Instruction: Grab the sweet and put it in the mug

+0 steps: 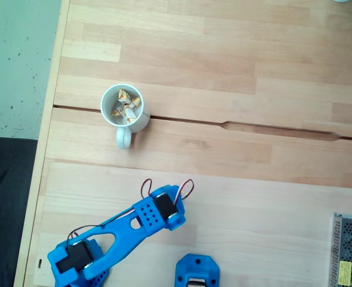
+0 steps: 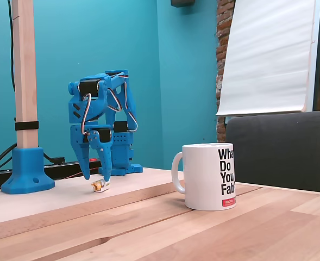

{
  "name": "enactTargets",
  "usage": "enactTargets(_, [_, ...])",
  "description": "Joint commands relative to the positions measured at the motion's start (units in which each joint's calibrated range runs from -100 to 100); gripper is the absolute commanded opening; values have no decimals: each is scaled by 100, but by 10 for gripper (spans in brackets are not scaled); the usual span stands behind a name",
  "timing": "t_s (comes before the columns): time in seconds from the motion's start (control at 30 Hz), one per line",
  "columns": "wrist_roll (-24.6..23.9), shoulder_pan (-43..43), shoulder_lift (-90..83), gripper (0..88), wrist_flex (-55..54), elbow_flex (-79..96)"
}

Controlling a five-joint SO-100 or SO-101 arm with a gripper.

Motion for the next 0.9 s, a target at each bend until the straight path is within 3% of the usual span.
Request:
enactTargets(0.0, [0,18,-38,221,-41,-2])
enactTargets(0.87, [5,-374,392,221,-121,114])
